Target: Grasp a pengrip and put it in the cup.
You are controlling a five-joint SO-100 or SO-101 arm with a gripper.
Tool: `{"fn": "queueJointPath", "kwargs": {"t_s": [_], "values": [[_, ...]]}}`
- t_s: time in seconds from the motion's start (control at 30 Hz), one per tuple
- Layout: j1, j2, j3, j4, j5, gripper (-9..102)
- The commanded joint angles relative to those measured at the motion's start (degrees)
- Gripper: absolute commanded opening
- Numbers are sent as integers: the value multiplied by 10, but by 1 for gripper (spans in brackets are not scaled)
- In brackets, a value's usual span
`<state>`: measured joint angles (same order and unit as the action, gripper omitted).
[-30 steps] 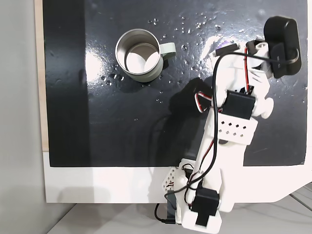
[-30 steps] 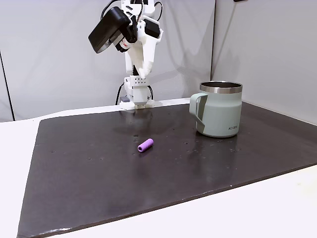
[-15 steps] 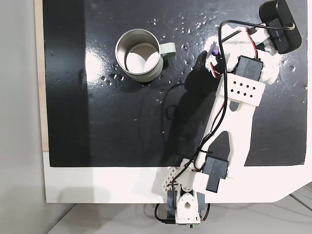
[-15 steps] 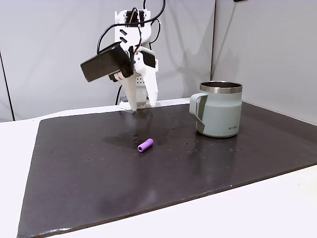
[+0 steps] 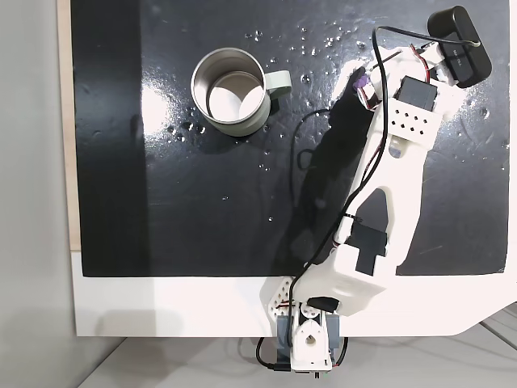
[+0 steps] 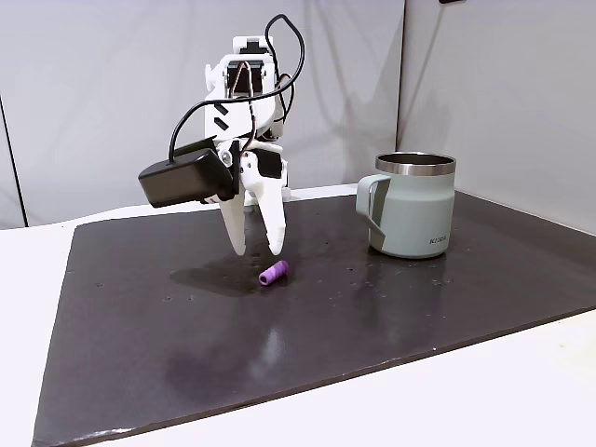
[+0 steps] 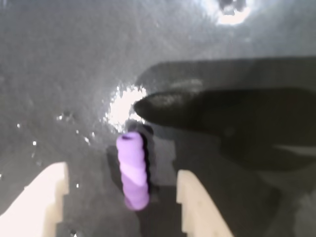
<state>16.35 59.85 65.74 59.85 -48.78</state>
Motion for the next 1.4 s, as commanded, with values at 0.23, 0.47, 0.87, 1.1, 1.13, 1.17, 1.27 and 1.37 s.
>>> {"fn": "queueJointPath", "kwargs": {"t_s": [0.23,0.47,0.87,1.1,1.13,1.17,1.27,1.37], "values": [[-21,-65,-90,-31,-5,27],[-37,-84,-88,-13,2,25],[-35,-103,-71,-23,-46,14],[-34,-114,-79,-29,-49,8],[-35,-116,-81,-29,-49,7],[-35,-118,-83,-28,-48,7],[-36,-120,-87,-26,-43,5],[-35,-120,-96,-25,-29,4]]}}
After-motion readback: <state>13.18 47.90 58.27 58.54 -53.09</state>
